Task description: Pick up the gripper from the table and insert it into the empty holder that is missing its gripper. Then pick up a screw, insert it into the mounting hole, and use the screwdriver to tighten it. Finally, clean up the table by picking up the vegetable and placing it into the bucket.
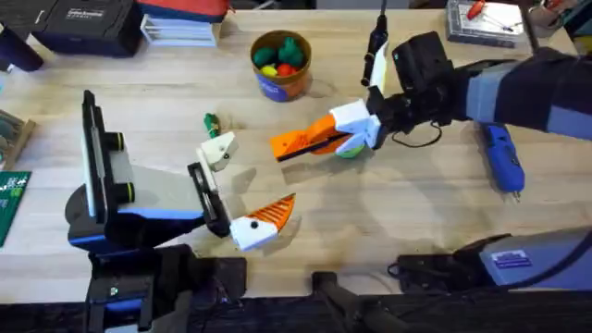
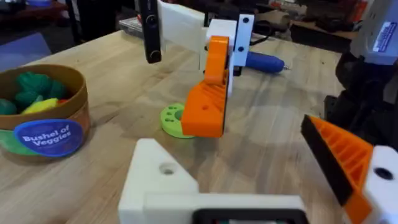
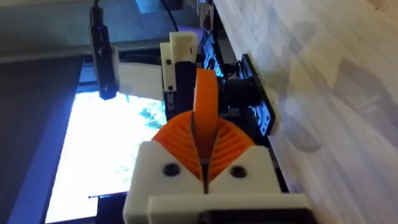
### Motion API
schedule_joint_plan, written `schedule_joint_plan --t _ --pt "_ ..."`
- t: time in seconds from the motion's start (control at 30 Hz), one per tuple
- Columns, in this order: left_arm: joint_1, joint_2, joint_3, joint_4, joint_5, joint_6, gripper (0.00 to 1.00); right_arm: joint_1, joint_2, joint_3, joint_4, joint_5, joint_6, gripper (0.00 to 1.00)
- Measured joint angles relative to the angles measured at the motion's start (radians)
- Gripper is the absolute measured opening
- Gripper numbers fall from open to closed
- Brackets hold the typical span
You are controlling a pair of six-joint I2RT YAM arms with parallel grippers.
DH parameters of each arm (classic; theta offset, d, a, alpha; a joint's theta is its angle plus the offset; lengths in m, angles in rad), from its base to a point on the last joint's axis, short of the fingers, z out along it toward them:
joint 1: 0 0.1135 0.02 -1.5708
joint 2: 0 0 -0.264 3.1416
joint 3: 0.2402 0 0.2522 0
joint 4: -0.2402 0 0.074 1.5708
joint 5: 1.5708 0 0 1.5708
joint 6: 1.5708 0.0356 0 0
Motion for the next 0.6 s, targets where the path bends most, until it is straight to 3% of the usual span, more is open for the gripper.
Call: schedule_joint_plan --t 0.6 --pt "0.0 0.0 0.0 0.0 0.0 0.0 0.985 0.148 0.005 -0.002 0.429 0.101 0.378 0.012"
